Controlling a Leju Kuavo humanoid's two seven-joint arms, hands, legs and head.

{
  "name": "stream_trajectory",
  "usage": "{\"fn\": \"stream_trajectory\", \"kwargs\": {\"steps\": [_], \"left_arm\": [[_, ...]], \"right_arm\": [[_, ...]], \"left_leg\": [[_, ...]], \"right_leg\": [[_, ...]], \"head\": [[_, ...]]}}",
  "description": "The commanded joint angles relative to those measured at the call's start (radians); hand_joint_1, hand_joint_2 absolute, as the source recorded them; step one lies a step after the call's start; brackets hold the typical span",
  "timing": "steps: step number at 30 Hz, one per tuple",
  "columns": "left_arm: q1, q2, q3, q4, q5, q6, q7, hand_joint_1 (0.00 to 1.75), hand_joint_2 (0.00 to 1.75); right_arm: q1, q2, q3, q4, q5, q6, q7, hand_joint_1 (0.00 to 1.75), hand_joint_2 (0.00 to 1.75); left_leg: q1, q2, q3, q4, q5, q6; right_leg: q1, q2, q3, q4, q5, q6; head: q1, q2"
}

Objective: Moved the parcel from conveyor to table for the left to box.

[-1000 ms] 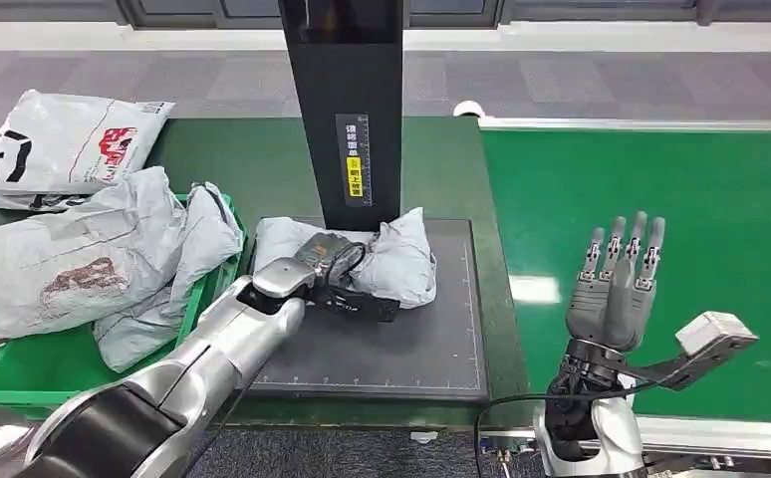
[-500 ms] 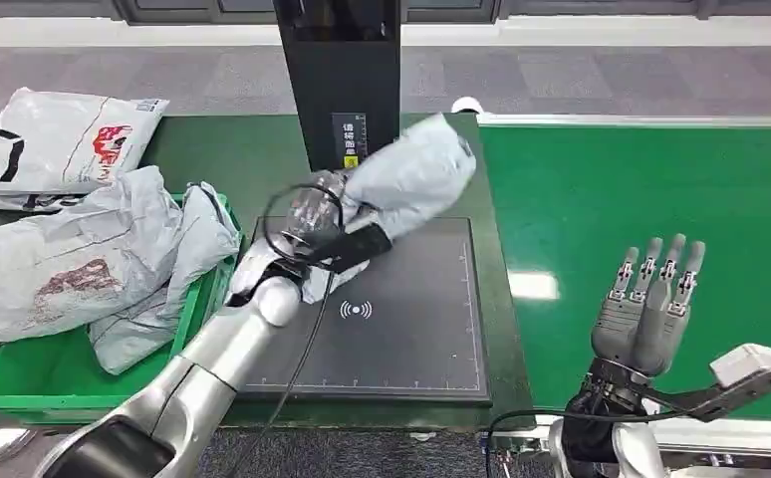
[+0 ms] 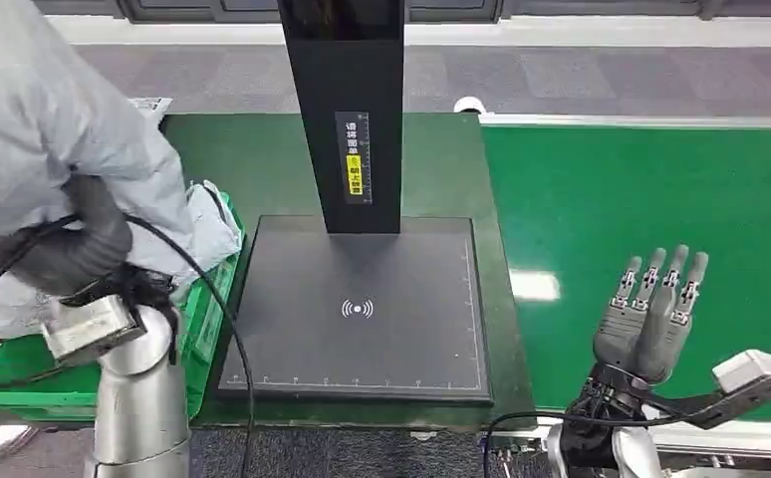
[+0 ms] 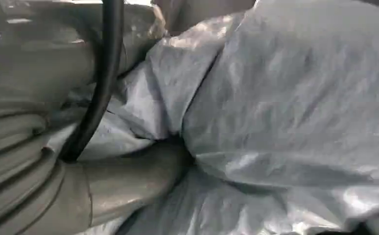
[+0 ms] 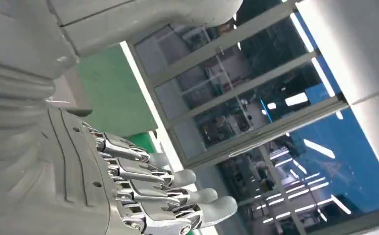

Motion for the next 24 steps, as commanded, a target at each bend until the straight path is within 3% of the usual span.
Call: {"fn": "stream_trajectory", "kwargs": {"steps": [1,3,4,5,6,7,8,9,11,13,14,16,18,21,24], "left_arm": [[-0.090,-0.087,0.495,-0.103,-0.232,-0.002,0.018,1.75,1.75],[-0.067,-0.087,0.475,0.013,-0.515,-0.002,0.214,1.75,1.75],[-0.079,-0.039,0.446,0.177,-0.766,-0.002,0.440,1.75,1.75],[-0.077,0.010,0.394,0.227,-0.881,-0.002,0.521,1.75,1.75],[-0.033,0.261,0.253,0.403,-0.888,-0.002,0.759,1.75,1.75],[-0.063,0.493,-0.091,0.541,-0.888,-0.002,1.136,1.75,1.75],[-0.123,0.592,-0.316,0.663,-0.888,-0.061,1.347,1.75,1.75],[-0.140,0.594,-0.368,0.707,-0.888,-0.068,1.384,1.75,1.75],[-0.203,0.578,-0.493,0.900,-0.888,-0.274,1.391,1.75,1.75],[-0.224,0.536,-0.536,1.064,-0.888,-0.441,1.353,1.75,1.75],[-0.225,0.526,-0.536,1.088,-0.888,-0.451,1.332,1.75,1.75],[-0.230,0.509,-0.549,1.157,-0.888,-0.453,1.323,1.75,1.75],[-0.239,0.502,-0.542,1.167,-0.888,-0.459,1.307,1.75,1.75],[-0.250,0.459,-0.476,1.215,-0.888,-0.616,1.135,1.75,1.75],[-0.212,0.474,-0.508,1.182,-0.888,-0.639,1.169,1.75,1.75]], "right_arm": [[-0.023,0.008,0.016,0.058,-0.015,-0.030,-0.006,0.00,1.75],[0.005,0.009,0.013,0.013,-0.010,-0.053,-0.014,0.00,1.75],[0.013,-0.007,0.003,0.004,-0.015,-0.054,-0.010,0.00,1.75],[0.012,-0.013,0.004,0.001,-0.017,-0.050,-0.006,0.00,1.75],[0.013,-0.020,-0.002,-0.001,-0.020,-0.037,0.006,0.00,1.75],[0.010,-0.017,-0.008,0.003,-0.017,-0.029,0.010,0.00,1.75],[0.003,-0.015,-0.012,0.011,-0.015,-0.023,0.011,0.00,1.75],[-0.002,-0.016,-0.013,0.017,-0.014,-0.019,0.011,0.00,1.75],[-0.032,-0.018,-0.020,0.047,-0.013,-0.004,0.011,0.00,1.75],[-0.046,-0.013,-0.031,0.076,-0.006,0.016,0.006,0.00,1.75],[-0.054,-0.015,-0.034,0.088,-0.004,0.023,0.003,0.00,1.75],[-0.048,-0.010,-0.045,0.096,-0.001,0.034,-0.007,0.00,1.75],[-0.048,-0.010,-0.048,0.095,0.000,0.039,-0.010,0.00,1.75],[-0.042,-0.013,-0.060,0.096,0.003,0.043,-0.017,0.00,1.75],[-0.033,-0.009,-0.071,0.091,0.002,0.050,-0.020,0.00,1.75]], "left_leg": [[0.000,0.006,0.004,-0.003,0.000,0.000],[0.000,0.001,0.003,-0.002,0.001,0.000],[-0.001,-0.001,0.005,-0.005,0.002,0.000],[-0.002,-0.004,0.005,-0.003,0.002,0.000],[-0.003,-0.008,0.006,-0.007,0.005,0.000],[-0.004,-0.007,0.006,-0.004,0.003,0.000],[-0.003,-0.005,0.009,-0.009,0.006,0.000],[-0.003,-0.015,0.004,-0.004,0.006,0.000],[0.000,-0.023,-0.001,-0.003,0.009,0.000],[0.002,-0.004,0.001,-0.005,0.011,-0.006],[-0.001,0.009,0.001,-0.004,0.009,-0.006],[0.002,0.000,0.001,-0.006,0.013,-0.005],[0.001,0.001,0.000,-0.006,0.012,-0.003],[0.002,0.009,-0.003,-0.003,0.010,-0.004],[-0.001,0.009,-0.002,-0.003,0.009,-0.004]], "right_leg": [[0.000,0.007,0.001,-0.003,0.002,-0.001],[0.000,0.002,0.001,-0.003,0.002,-0.001],[0.001,0.000,0.004,-0.005,0.003,-0.001],[0.000,-0.005,0.005,-0.003,0.000,0.000],[0.000,-0.008,0.007,-0.006,0.002,-0.001],[-0.002,-0.007,0.005,-0.003,0.000,0.000],[-0.001,-0.006,0.007,-0.007,0.003,-0.001],[0.000,-0.016,0.007,-0.002,0.001,-0.001],[0.002,-0.024,0.005,-0.003,0.002,-0.001],[0.004,-0.004,-0.005,-0.004,0.009,-0.010],[0.000,0.008,-0.009,-0.002,0.011,-0.008],[0.003,0.000,-0.003,-0.006,0.012,-0.007],[0.003,0.001,-0.004,-0.004,0.012,-0.006],[0.004,0.009,-0.008,-0.003,0.013,-0.006],[0.002,0.009,-0.009,-0.002,0.012,-0.005]], "head": [[0.000,0.000],[0.000,0.000],[0.000,0.000],[0.000,0.000],[0.000,0.000],[0.000,0.000],[0.000,0.000],[0.000,0.000],[0.003,0.000],[0.001,0.000],[0.001,0.000],[0.001,0.000],[0.002,0.000],[0.002,0.000],[0.002,0.000]]}}
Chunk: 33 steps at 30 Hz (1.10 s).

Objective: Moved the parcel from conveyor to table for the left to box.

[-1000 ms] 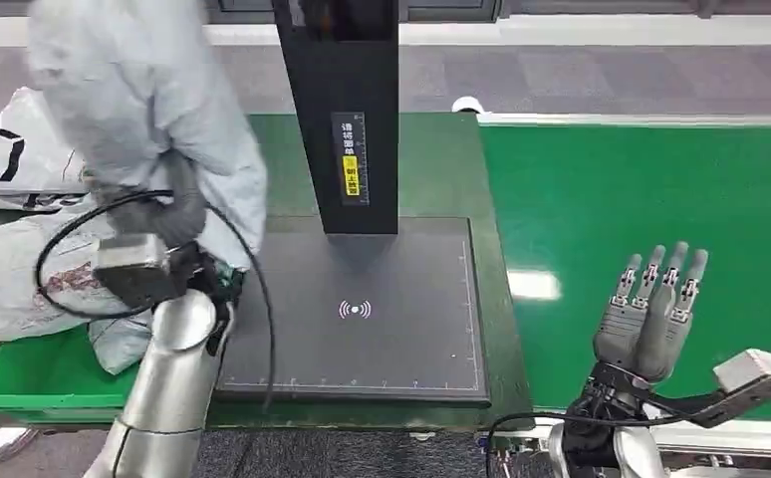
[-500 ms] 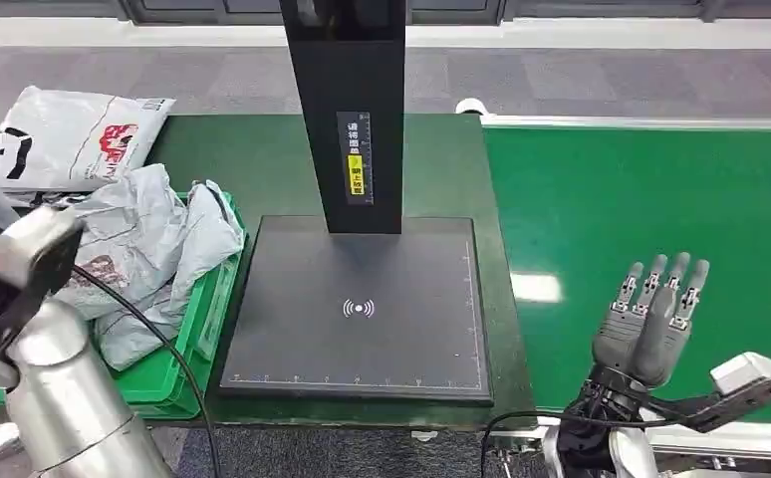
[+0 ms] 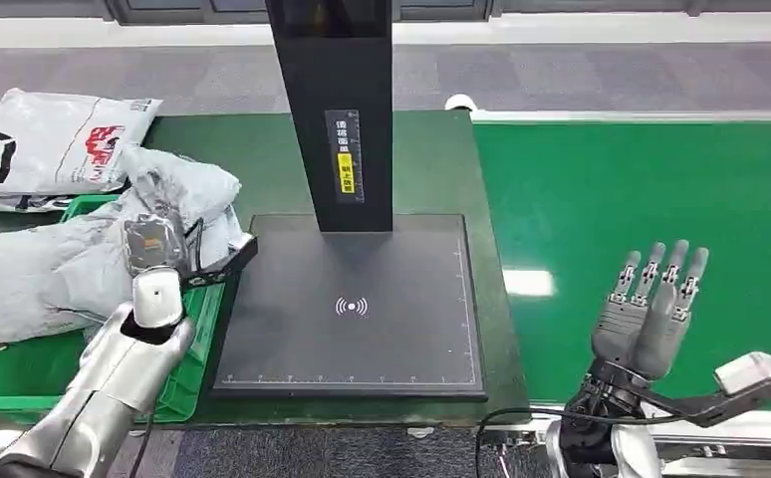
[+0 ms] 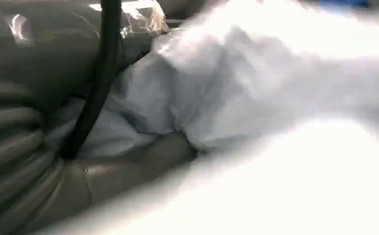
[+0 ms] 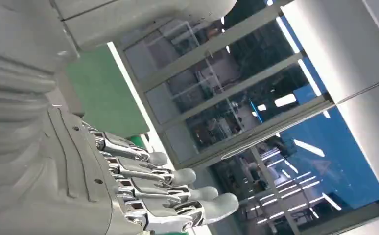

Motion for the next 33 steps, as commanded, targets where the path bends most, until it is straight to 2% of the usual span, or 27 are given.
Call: {"fn": "stream_trajectory", "kwargs": {"steps": [1,6,9,10,11,12,13,14,15,16,17,18,33], "left_arm": [[-0.028,0.011,-0.117,0.213,-0.037,-0.128,-0.083,1.75,1.75],[-0.023,0.018,-0.120,0.191,-0.037,-0.139,-0.076,1.75,1.75],[0.005,0.037,-0.135,0.126,-0.037,-0.136,-0.018,1.75,1.75],[0.003,0.035,-0.131,0.120,-0.037,-0.139,-0.017,1.05,1.75],[0.005,0.040,-0.135,0.100,-0.037,-0.149,-0.003,0.80,1.75],[0.007,0.045,-0.138,0.086,-0.037,-0.153,0.008,0.96,1.75],[0.008,0.052,-0.149,0.074,-0.037,-0.142,0.035,0.31,1.75],[0.018,0.059,-0.141,0.053,-0.037,-0.120,0.048,0.31,1.75],[0.015,0.055,-0.116,0.043,-0.037,-0.097,0.060,0.00,1.75],[0.010,0.061,-0.107,0.030,-0.037,-0.055,0.090,0.00,1.75],[0.000,0.065,-0.102,0.021,-0.037,-0.011,0.121,0.00,0.00],[-0.001,0.060,-0.044,-0.011,-0.037,0.123,0.137,0.00,0.00],[-0.011,0.062,-0.024,-0.028,-0.037,0.116,0.122,0.00,0.00]], "right_arm": [[-0.015,-0.011,-0.073,0.073,0.000,0.013,-0.008,0.00,1.75],[-0.017,-0.011,-0.071,0.072,0.001,0.012,-0.008,0.00,1.75],[-0.014,-0.011,-0.076,0.059,0.001,0.006,-0.007,0.00,1.75],[-0.013,-0.013,-0.076,0.055,0.000,0.007,-0.007,0.00,1.75],[-0.012,-0.015,-0.077,0.050,-0.001,0.006,-0.006,0.00,1.75],[-0.013,-0.015,-0.078,0.049,-0.003,0.006,-0.004,0.00,1.75],[-0.015,-0.018,-0.077,0.051,-0.004,0.005,-0.003,0.00,1.75],[-0.007,-0.018,-0.076,0.043,-0.004,0.001,-0.002,0.00,1.75],[-0.006,-0.022,-0.074,0.039,-0.007,-0.001,-0.002,0.00,1.75],[-0.003,-0.025,-0.070,0.033,-0.009,-0.005,0.000,0.00,1.75],[-0.004,-0.029,-0.067,0.031,-0.012,-0.007,0.002,0.00,1.75],[0.003,-0.033,-0.059,0.018,-0.019,-0.018,0.007,0.00,1.75],[-0.001,-0.041,-0.050,0.016,-0.021,-0.028,0.009,0.00,1.75]], "left_leg": [[-0.001,-0.007,0.004,-0.003,0.001,0.001],[0.000,-0.010,0.004,-0.004,0.002,0.001],[0.000,-0.010,0.005,-0.005,0.002,0.001],[-0.001,-0.010,0.005,-0.003,0.002,0.001],[0.000,-0.010,0.005,-0.005,0.003,0.001],[-0.001,-0.010,0.005,-0.004,0.002,0.000],[0.000,-0.010,0.005,-0.005,0.003,0.001],[0.000,-0.011,0.005,-0.006,0.003,0.001],[0.000,-0.010,0.005,-0.004,0.002,0.000],[0.000,-0.011,0.005,-0.004,0.002,0.000],[0.000,-0.011,0.004,-0.004,0.002,0.000],[0.001,-0.011,0.004,-0.003,0.002,0.000],[0.001,-0.012,0.001,-0.002,0.003,0.000]], "right_leg": [[0.000,-0.006,0.006,-0.003,-0.001,0.001],[0.000,-0.010,0.008,-0.003,-0.002,0.001],[0.000,-0.010,0.009,-0.004,-0.002,0.001],[0.000,-0.010,0.008,-0.002,-0.003,0.001],[0.001,-0.010,0.009,-0.005,-0.001,0.001],[0.000,-0.010,0.008,-0.002,-0.003,0.001],[0.001,-0.010,0.009,-0.004,-0.001,0.001],[0.001,-0.011,0.010,-0.005,-0.001,0.001],[0.001,-0.010,0.008,-0.003,-0.002,0.001],[0.001,-0.011,0.009,-0.003,-0.002,0.001],[0.001,-0.011,0.008,-0.003,-0.002,0.000],[0.001,-0.011,0.008,-0.003,-0.002,0.000],[0.001,-0.011,0.005,-0.001,-0.002,0.000]], "head": [[0.000,0.000],[0.000,0.000],[0.000,0.000],[0.000,0.000],[0.000,0.000],[0.000,0.000],[0.000,0.000],[0.000,0.000],[0.000,0.000],[0.000,0.000],[0.000,0.000],[0.000,0.000],[0.000,0.000]]}}
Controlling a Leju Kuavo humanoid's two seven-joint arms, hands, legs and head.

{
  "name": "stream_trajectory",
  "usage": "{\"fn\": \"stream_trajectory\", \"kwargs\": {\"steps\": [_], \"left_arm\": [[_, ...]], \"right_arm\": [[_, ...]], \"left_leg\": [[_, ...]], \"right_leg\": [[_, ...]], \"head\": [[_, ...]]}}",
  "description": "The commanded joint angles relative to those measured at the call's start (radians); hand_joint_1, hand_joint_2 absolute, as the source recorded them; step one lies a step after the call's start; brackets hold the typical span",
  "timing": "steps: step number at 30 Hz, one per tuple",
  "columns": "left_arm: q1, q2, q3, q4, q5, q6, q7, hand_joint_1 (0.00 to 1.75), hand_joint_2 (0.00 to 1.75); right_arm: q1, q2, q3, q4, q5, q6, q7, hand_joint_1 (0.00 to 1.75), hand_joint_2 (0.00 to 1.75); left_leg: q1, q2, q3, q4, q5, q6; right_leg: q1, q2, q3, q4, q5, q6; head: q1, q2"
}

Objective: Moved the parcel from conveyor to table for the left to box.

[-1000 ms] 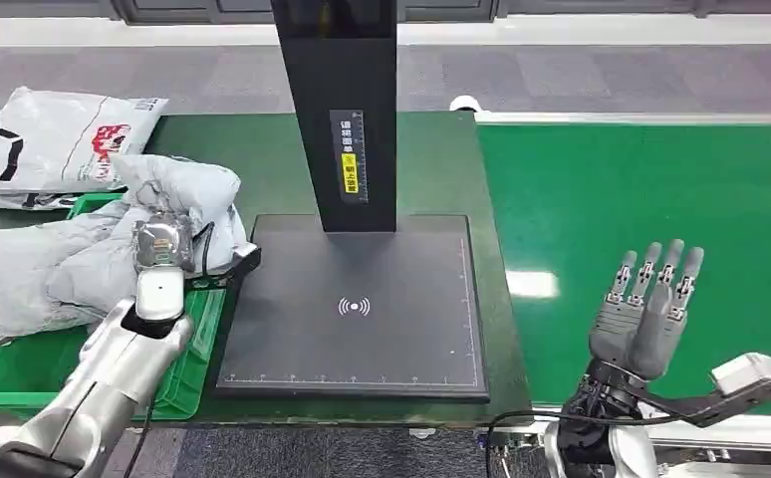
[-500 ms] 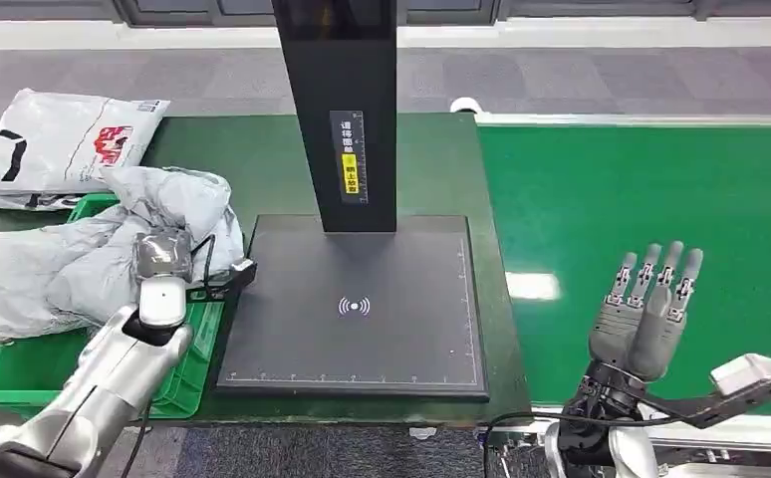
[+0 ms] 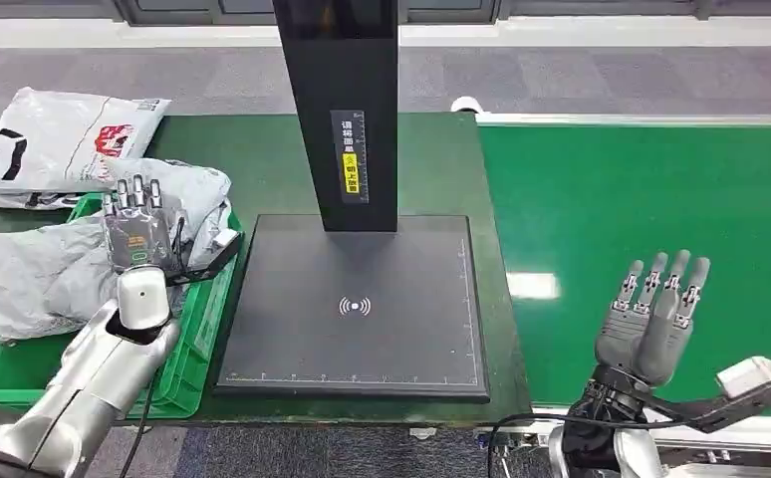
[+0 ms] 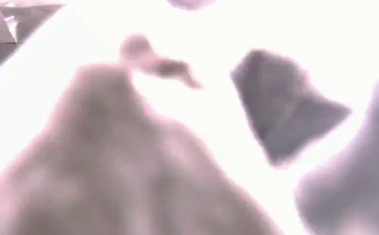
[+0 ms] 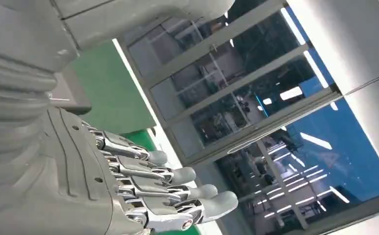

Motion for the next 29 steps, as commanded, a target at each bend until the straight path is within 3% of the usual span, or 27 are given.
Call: {"fn": "stream_trajectory", "kwargs": {"steps": [1,3,4,9,11,14,15,16,17,18,19,21,23,25,29], "left_arm": [[-0.020,-0.011,0.030,0.014,-0.037,0.004,0.000,0.00,0.00],[-0.020,-0.011,0.030,0.014,-0.037,0.004,0.000,0.00,0.00],[-0.016,-0.006,0.043,-0.001,-0.037,0.088,0.018,0.00,0.00],[-0.021,-0.084,0.319,-0.099,-0.037,0.347,-0.169,0.00,0.00],[0.006,-0.132,0.437,-0.263,0.072,0.396,-0.339,0.00,0.00],[-0.028,-0.362,0.799,-0.457,0.429,0.396,-0.924,0.00,0.00],[-0.041,-0.366,0.784,-0.390,0.614,0.396,-0.998,0.00,0.00],[-0.031,-0.312,0.682,-0.372,0.940,0.363,-1.005,0.00,0.00],[-0.022,-0.289,0.646,-0.381,1.090,0.309,-1.007,0.00,0.00],[-0.012,-0.251,0.590,-0.393,1.315,0.208,-1.000,0.00,0.00],[0.020,-0.259,0.599,-0.443,1.777,-0.138,-0.915,0.00,0.00],[0.109,-0.255,0.565,-0.521,2.133,-0.266,-0.862,0.00,0.00],[0.180,-0.286,0.541,-0.594,2.286,-0.358,-0.906,0.00,0.00],[0.214,-0.313,0.496,-0.672,2.275,-0.379,-0.954,0.00,0.00],[0.252,-0.360,0.360,-0.766,2.087,-0.304,-1.049,0.00,0.00]], "right_arm": [[-0.017,-0.034,-0.034,0.011,-0.005,-0.004,0.004,0.00,1.75],[-0.017,-0.034,-0.034,0.011,-0.005,-0.004,0.004,0.00,1.75],[-0.013,-0.036,-0.030,0.007,-0.008,-0.010,0.006,0.00,1.75],[-0.009,-0.048,-0.004,-0.002,-0.026,-0.035,0.011,0.00,1.75],[-0.004,-0.048,0.001,-0.004,-0.032,-0.037,0.008,0.00,1.75],[0.003,-0.043,0.002,0.001,-0.040,-0.036,0.001,0.00,1.75],[0.004,-0.042,0.003,0.006,-0.040,-0.038,-0.003,0.00,1.75],[0.016,-0.045,0.000,0.005,-0.040,-0.041,-0.016,0.00,1.75],[0.026,-0.049,-0.004,0.001,-0.044,-0.041,-0.025,0.00,1.75],[0.048,-0.060,-0.013,-0.012,-0.054,-0.037,-0.039,0.00,1.75],[0.075,-0.068,-0.030,-0.025,-0.063,-0.021,-0.045,0.00,1.75],[0.098,-0.059,-0.055,-0.031,-0.062,0.025,-0.040,0.00,1.75],[0.078,-0.037,-0.071,-0.013,-0.045,0.061,-0.021,0.00,1.75],[0.044,-0.023,-0.071,0.008,-0.033,0.065,-0.011,0.00,1.75],[0.007,-0.029,-0.057,0.037,-0.020,0.058,0.002,0.00,1.75]], "left_leg": [[0.001,-0.002,0.000,0.000,0.000,0.001],[0.001,-0.002,0.000,-0.001,0.001,0.001],[0.001,-0.003,0.000,-0.001,0.001,0.001],[0.002,-0.003,-0.002,0.000,0.001,0.001],[0.001,-0.004,-0.002,0.000,0.001,0.001],[0.002,-0.005,-0.005,0.002,0.001,0.001],[0.002,-0.005,-0.005,0.002,0.001,0.001],[0.002,-0.004,-0.005,0.002,0.001,0.001],[0.001,-0.005,-0.004,0.001,0.001,0.001],[0.001,-0.002,-0.002,0.000,0.000,0.001],[0.001,-0.003,-0.001,-0.001,0.000,0.001],[0.000,0.001,0.002,-0.002,-0.001,0.001],[0.000,0.005,0.005,-0.003,-0.002,0.001],[0.001,0.000,0.001,-0.002,-0.001,0.002],[0.002,0.002,-0.001,-0.001,-0.002,0.002]], "right_leg": [[0.001,-0.002,0.001,-0.001,0.000,0.000],[0.001,-0.002,0.001,-0.002,0.001,0.000],[0.001,-0.002,0.002,-0.003,0.001,0.001],[0.002,-0.002,0.000,-0.002,0.001,0.001],[0.002,-0.003,0.001,-0.002,0.001,0.001],[0.002,-0.005,-0.001,-0.001,0.000,0.001],[0.002,-0.004,-0.003,0.000,0.000,0.001],[0.002,-0.004,-0.003,0.000,0.000,0.001],[0.001,-0.004,-0.002,-0.001,0.000,0.001],[0.001,-0.001,0.000,-0.002,0.000,0.001],[0.001,-0.002,0.001,-0.003,0.000,0.001],[0.000,0.001,0.001,-0.003,0.000,0.000],[-0.001,0.005,0.002,-0.004,0.000,0.000],[-0.001,-0.001,0.002,-0.004,0.000,0.000],[0.001,0.002,0.000,-0.002,0.000,0.000]], "head": [[0.000,0.000],[0.000,0.000],[0.000,0.000],[0.000,0.000],[0.000,0.000],[0.000,0.000],[0.000,0.000],[0.000,0.000],[0.000,0.000],[0.000,0.000],[0.000,0.000],[0.000,0.000],[0.000,0.000],[0.000,0.000],[0.000,0.000]]}}
